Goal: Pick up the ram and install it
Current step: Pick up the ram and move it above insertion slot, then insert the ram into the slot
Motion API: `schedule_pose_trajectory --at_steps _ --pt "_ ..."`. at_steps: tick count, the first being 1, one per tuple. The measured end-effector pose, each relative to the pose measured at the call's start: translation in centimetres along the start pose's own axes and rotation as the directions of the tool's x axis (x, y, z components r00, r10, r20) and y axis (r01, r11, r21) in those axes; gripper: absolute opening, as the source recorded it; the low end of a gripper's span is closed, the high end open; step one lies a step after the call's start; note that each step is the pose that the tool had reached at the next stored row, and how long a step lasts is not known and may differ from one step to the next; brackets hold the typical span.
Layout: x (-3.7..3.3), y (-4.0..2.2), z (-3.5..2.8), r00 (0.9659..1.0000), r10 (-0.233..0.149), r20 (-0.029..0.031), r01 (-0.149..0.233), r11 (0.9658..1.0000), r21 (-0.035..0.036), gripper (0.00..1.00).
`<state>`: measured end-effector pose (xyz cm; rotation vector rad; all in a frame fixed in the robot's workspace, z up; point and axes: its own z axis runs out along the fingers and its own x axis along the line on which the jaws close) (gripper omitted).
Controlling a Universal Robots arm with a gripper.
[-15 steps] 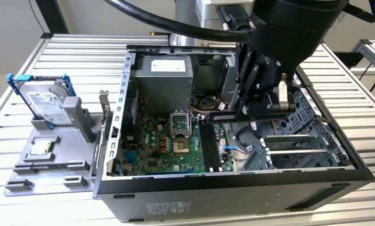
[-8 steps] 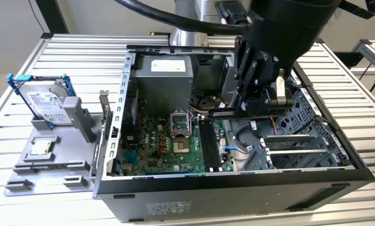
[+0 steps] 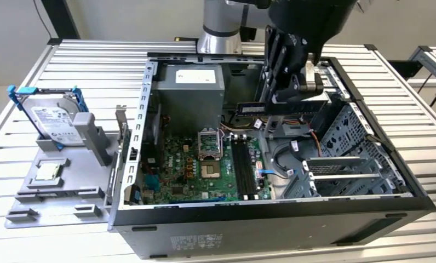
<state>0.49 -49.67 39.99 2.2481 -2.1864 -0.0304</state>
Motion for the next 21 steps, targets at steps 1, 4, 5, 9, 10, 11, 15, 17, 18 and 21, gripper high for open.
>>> schedule_pose_trajectory --at_steps 1,4,5,9,10,11,15,17,18,21 --pt "-0.46 -0.01 0.01 1.0000 0.000 0.0000 0.000 1.0000 0.0000 0.00" --pt "-1.84 -0.05 0.03 1.0000 0.000 0.0000 0.000 1.0000 0.0000 0.00" --pt "-2.30 -0.06 0.04 1.0000 0.000 0.0000 0.000 1.0000 0.0000 0.00" --pt "-4.11 -0.11 0.08 1.0000 0.000 0.0000 0.000 1.0000 0.0000 0.00" --pt "-4.56 -0.13 0.09 1.0000 0.000 0.0000 0.000 1.0000 0.0000 0.00" --pt "-5.01 -0.14 0.09 1.0000 0.000 0.0000 0.000 1.0000 0.0000 0.00" --pt "-5.10 -0.13 0.11 1.0000 0.000 0.0002 0.000 1.0000 0.0012 0.00" --pt "-5.10 -0.12 0.11 1.0000 0.000 0.0001 0.000 1.0000 0.0012 0.00" --pt "-5.10 -0.12 0.11 1.0000 0.000 -0.0001 0.000 1.0000 0.0011 0.00" --pt "-5.10 -0.13 0.11 1.0000 0.000 -0.0001 0.000 1.0000 0.0010 0.00"
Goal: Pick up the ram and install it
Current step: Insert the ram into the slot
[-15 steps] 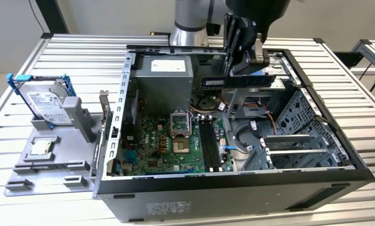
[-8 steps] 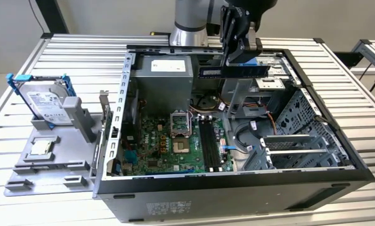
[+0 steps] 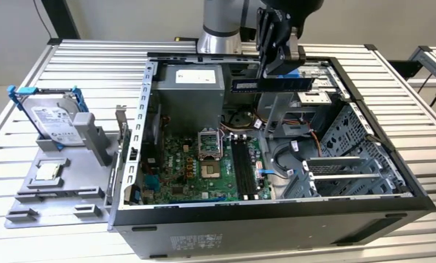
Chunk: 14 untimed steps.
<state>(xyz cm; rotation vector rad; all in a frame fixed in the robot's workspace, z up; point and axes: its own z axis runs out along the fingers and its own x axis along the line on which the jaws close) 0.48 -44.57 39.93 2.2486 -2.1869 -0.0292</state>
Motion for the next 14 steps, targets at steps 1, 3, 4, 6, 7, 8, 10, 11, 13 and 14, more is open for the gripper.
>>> schedule_pose_trajectory --at_steps 1,3,4,6,7,8,10,11,13,14 --pt "0.00 0.00 0.01 1.0000 0.000 0.0001 0.000 1.0000 0.0000 0.00" --pt "0.00 0.00 0.00 1.0000 0.000 0.0001 0.000 1.0000 0.0000 0.00" --pt "0.00 0.00 0.00 1.0000 0.000 0.0001 0.000 1.0000 0.0000 0.00" --pt "0.00 0.00 0.00 1.0000 0.000 0.0000 0.000 1.0000 0.0000 0.00" --pt "0.00 0.00 0.00 1.0000 0.000 0.0001 0.000 1.0000 -0.0002 0.00" --pt "0.00 0.00 0.00 1.0000 0.000 0.0000 0.000 1.0000 -0.0004 0.00" --pt "0.00 0.00 0.00 1.0000 0.000 0.0000 0.000 1.0000 -0.0009 0.00" --pt "0.00 0.00 0.00 1.0000 0.000 0.0000 0.000 1.0000 -0.0011 0.00" --pt "0.00 0.00 0.00 1.0000 0.000 0.0000 0.000 1.0000 -0.0015 0.00" --pt "0.00 0.00 0.00 1.0000 0.000 0.0000 0.000 1.0000 -0.0018 0.00"
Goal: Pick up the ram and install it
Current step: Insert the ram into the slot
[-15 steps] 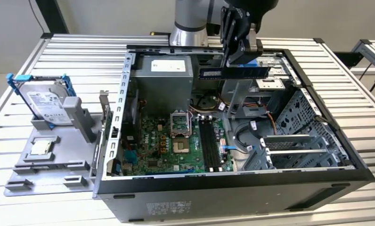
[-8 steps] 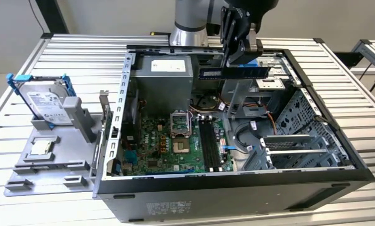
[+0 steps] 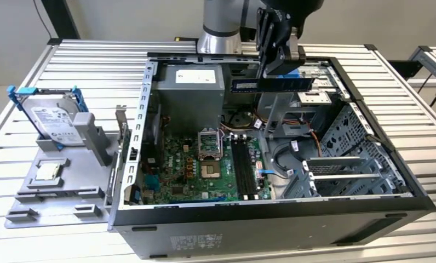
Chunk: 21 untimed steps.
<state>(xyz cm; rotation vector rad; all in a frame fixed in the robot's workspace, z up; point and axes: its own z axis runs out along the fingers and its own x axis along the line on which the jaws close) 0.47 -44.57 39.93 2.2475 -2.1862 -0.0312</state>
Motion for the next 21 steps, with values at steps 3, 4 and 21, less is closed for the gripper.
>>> schedule_pose_trajectory --at_steps 3,4,21 --pt "0.00 0.00 0.00 1.0000 0.001 0.0000 -0.001 1.0000 -0.0005 0.00" --pt "0.00 0.00 0.00 1.0000 0.008 0.0001 -0.008 1.0000 -0.0004 0.00" --pt "0.00 0.00 0.00 0.9707 0.240 0.0047 -0.240 0.9707 0.0014 0.00"
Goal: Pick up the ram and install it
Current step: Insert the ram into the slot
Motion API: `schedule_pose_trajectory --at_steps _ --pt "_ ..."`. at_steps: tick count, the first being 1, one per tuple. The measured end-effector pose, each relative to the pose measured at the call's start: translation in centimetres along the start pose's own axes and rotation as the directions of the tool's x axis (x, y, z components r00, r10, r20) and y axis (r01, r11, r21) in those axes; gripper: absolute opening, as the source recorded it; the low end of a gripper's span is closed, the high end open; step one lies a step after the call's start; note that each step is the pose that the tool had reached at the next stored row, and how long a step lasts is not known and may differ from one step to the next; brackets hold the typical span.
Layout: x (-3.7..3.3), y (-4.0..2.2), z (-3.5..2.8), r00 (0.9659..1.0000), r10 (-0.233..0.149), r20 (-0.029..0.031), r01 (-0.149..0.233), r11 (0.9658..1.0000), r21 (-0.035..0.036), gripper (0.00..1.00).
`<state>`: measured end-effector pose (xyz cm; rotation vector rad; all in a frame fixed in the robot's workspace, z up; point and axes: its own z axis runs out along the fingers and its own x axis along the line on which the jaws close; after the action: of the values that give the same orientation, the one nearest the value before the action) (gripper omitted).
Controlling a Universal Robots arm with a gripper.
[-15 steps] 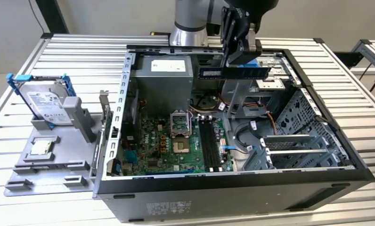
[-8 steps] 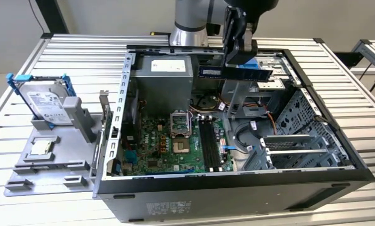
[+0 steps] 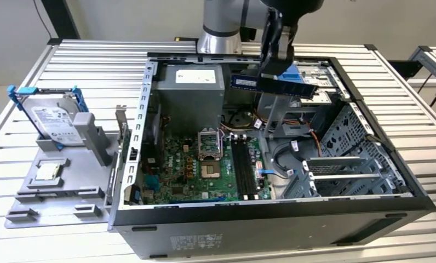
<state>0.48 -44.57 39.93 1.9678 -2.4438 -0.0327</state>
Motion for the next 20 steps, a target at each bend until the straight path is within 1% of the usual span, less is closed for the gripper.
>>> schedule_pose_trajectory --at_steps 4,6,10,14,20 --pt "0.00 0.00 0.00 0.9986 0.053 0.0010 -0.053 0.9986 0.0005 0.00" --pt "0.01 0.00 0.00 0.9967 0.081 0.0015 -0.081 0.9967 0.0008 0.00" --pt "0.04 0.00 0.00 0.9922 0.125 0.0023 -0.125 0.9922 0.0011 0.00" --pt "0.09 -0.02 0.00 0.9878 0.156 0.0031 -0.156 0.9878 0.0013 0.00" --pt "0.16 -0.03 0.00 0.9823 0.187 0.0037 -0.187 0.9823 0.0016 0.00"
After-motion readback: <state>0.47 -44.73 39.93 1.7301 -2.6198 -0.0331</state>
